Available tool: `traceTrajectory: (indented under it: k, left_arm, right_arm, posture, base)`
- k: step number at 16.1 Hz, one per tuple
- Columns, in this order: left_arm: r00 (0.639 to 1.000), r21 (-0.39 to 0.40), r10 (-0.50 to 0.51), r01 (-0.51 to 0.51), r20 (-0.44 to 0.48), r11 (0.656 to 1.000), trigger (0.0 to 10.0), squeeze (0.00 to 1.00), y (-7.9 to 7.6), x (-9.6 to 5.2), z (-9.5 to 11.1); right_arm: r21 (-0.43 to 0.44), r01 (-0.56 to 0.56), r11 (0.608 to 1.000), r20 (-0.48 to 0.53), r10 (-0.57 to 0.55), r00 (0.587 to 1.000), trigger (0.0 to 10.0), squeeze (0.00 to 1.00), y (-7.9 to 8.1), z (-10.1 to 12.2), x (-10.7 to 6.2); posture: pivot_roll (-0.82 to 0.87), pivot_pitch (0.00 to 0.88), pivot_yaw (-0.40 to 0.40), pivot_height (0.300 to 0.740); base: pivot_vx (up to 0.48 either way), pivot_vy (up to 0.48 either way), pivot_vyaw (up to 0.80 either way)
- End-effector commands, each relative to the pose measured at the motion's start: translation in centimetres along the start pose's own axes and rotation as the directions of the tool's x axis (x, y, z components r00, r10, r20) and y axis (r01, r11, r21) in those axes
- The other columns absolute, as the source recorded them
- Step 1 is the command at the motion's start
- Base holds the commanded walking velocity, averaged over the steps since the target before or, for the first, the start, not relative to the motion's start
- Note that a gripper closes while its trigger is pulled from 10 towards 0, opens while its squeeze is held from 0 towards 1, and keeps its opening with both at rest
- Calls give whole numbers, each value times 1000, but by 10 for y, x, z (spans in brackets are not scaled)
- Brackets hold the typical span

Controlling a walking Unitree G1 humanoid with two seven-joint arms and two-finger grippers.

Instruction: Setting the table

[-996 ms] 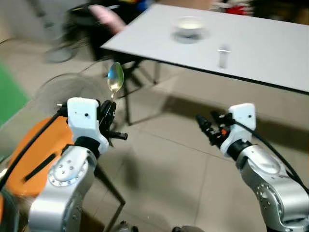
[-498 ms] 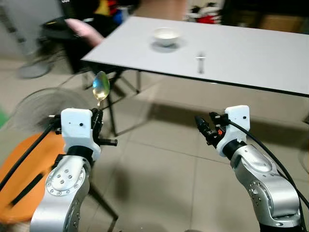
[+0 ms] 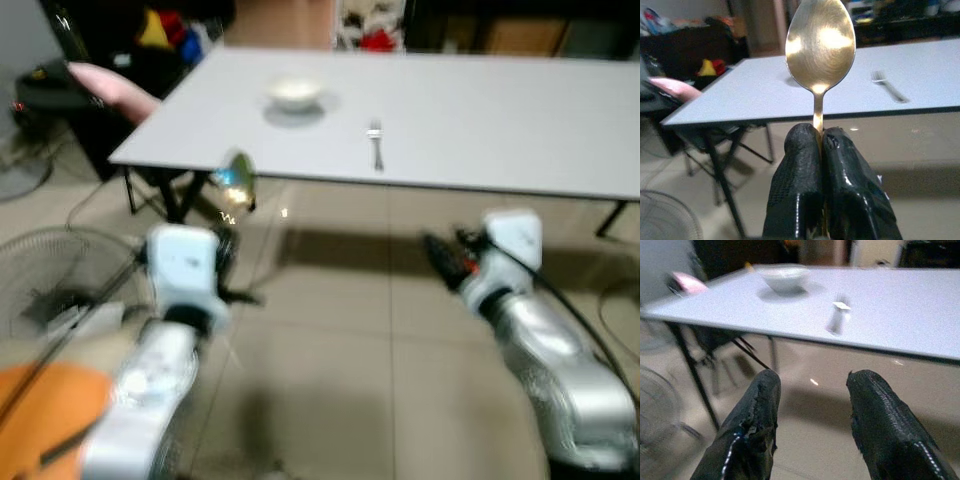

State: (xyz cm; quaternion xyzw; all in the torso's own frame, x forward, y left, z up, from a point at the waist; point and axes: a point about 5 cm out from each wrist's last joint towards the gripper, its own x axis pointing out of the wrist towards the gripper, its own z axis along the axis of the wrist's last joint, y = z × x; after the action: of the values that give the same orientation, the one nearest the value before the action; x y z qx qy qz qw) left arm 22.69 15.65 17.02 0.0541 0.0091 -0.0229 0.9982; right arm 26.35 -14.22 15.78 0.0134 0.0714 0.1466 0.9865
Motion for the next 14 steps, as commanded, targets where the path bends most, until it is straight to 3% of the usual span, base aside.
traceTrajectory:
  k: [1, 6, 14]
  left_arm:
    - [1000, -11, -18, 18, 4, 1000, 10000, 0, -6, 2, 0]
    - [1000, -9, -6, 6, 3, 1000, 10000, 0, -3, 6, -1]
    - [999, 16, 37, -37, -9, 999, 10000, 0, 11, 9, -5]
  right_arm:
    - [-22, 36, 999, -3, -36, 999, 10000, 0, -12, 0, -5]
    - [-41, 20, 999, 8, -20, 1000, 10000, 0, -18, 7, -1]
    - [-38, -49, 998, -12, 49, 999, 10000, 0, -8, 4, 3]
  posture:
    - [-98, 13, 53, 740]
    - [-97, 11, 52, 740]
    - [-96, 0, 60, 740]
  base:
    - [428, 0, -800]
    - [429, 0, 0]
    - [429, 0, 0]
